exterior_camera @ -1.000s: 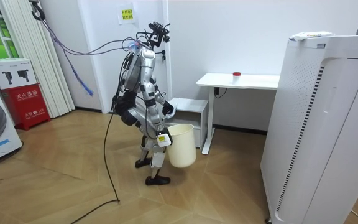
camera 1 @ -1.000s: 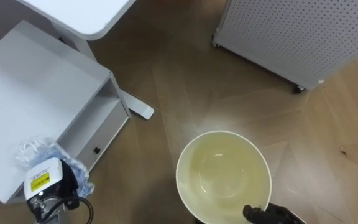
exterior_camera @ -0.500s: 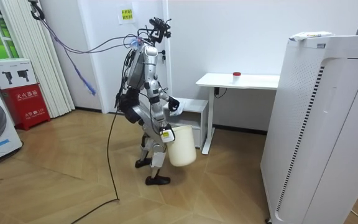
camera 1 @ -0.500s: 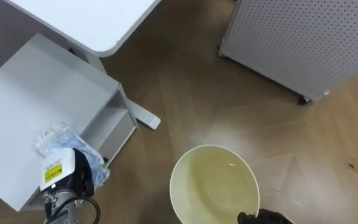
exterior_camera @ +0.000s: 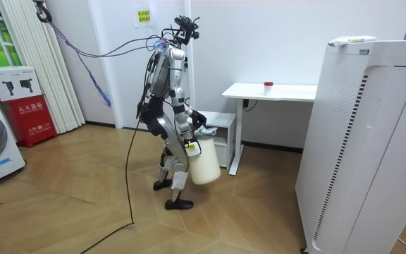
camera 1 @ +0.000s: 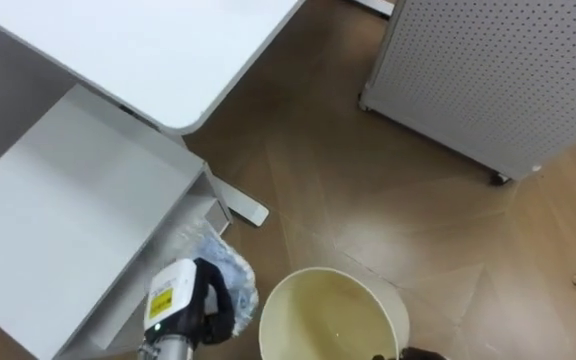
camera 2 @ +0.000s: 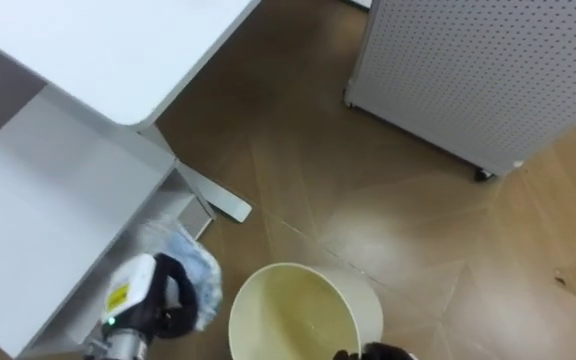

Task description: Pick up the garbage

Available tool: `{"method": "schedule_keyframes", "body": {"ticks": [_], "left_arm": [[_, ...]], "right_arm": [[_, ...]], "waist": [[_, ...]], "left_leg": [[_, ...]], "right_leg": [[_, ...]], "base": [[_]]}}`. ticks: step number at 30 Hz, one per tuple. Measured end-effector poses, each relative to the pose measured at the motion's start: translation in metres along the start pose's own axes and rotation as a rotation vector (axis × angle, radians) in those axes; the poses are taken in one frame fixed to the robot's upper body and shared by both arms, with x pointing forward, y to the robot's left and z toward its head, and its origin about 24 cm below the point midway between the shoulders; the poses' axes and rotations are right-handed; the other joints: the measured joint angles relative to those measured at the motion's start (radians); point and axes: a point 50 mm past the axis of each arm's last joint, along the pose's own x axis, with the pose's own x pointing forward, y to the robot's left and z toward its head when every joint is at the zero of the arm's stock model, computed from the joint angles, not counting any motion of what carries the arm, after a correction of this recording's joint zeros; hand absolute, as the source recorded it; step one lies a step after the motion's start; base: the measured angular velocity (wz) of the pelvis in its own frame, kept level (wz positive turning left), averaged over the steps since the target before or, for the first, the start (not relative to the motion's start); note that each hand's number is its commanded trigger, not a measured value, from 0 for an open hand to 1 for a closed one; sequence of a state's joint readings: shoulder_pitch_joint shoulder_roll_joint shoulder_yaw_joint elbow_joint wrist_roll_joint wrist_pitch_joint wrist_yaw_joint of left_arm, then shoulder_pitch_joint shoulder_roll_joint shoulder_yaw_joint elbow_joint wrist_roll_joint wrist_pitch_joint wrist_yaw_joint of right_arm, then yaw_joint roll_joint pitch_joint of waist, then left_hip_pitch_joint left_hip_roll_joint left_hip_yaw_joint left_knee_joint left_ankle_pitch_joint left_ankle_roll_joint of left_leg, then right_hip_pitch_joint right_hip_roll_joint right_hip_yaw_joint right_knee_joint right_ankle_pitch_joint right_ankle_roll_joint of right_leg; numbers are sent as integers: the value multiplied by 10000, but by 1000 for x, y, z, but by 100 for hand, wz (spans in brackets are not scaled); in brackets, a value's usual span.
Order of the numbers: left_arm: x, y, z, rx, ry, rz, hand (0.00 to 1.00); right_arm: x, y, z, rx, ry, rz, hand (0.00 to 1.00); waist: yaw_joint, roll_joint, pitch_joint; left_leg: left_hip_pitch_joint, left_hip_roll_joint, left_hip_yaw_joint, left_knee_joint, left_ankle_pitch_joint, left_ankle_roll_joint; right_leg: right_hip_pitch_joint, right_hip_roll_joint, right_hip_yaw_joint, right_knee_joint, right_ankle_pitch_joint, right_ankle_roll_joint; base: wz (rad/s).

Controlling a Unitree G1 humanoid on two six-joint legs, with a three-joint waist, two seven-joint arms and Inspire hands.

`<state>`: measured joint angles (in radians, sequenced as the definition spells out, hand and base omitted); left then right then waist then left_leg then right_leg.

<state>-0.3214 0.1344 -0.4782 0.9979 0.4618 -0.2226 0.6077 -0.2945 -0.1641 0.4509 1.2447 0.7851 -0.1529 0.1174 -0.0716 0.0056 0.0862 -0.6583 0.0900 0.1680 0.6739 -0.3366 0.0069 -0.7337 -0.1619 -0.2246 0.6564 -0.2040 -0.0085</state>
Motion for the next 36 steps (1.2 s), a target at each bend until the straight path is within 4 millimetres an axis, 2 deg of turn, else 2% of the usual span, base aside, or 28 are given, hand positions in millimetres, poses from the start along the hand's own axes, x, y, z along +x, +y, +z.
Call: {"method": "schedule_keyframes", "body": {"ticks": [3,4,9,11,15,16,17,18,26,36], "left_arm": [[-8,-14,6,-126,-333,-876,100],[-11,-19,7,-253,-362,-1204,100],[-23,-40,12,-1225,-35,-2906,100],[-32,-51,12,-1606,153,-3938,100],[-41,-62,12,-1847,206,-5349,100],[-43,-65,13,-2014,245,-5731,79],[-43,-66,13,-2136,281,-5912,51],[-45,-68,15,-2331,322,-6283,0],[-55,-78,14,-2792,539,-7950,0],[-54,-77,19,-2924,314,-8186,0]], "right_arm": [[0,1,-1,198,16,129,100],[0,1,-3,322,64,126,100],[-2,0,-13,356,415,84,100],[-4,-1,-19,315,590,141,100],[-4,0,-19,341,575,311,100],[-4,1,-19,317,565,377,100],[-4,2,-19,318,570,390,100],[-4,2,-20,312,592,410,100],[-3,6,-20,56,636,596,100],[-3,8,-20,124,587,693,100]], "waist": [[4,-16,-115],[-14,-50,-178],[-37,-87,-240],[-49,-185,-310],[-51,-242,-324],[-53,-243,-324],[-59,-244,-324],[-60,-246,-326],[-52,-250,-324],[-55,-247,-326]], "left_leg": [[117,-37,146,-84,30,44],[182,-90,167,-159,78,53],[669,-123,213,-398,217,78],[789,-172,280,-590,337,142],[749,-140,355,-631,428,182],[730,-143,365,-644,451,185],[721,-143,364,-643,457,189],[716,-143,362,-643,466,200],[704,-158,362,-729,501,227],[562,-134,331,-746,501,225]], "right_leg": [[19,-89,-21,20,5,3],[36,-122,12,26,20,14],[540,-75,49,-365,208,38],[589,-114,178,-431,283,99],[582,-90,165,-644,531,64],[582,-73,161,-722,602,50],[580,-73,160,-731,623,55],[581,-73,166,-748,646,67],[612,-60,128,-892,728,83],[558,34,111,-1008,759,114]], "base": [[-6],[0],[-3],[2],[-7],[-8],[-4],[0],[0],[0]]}}
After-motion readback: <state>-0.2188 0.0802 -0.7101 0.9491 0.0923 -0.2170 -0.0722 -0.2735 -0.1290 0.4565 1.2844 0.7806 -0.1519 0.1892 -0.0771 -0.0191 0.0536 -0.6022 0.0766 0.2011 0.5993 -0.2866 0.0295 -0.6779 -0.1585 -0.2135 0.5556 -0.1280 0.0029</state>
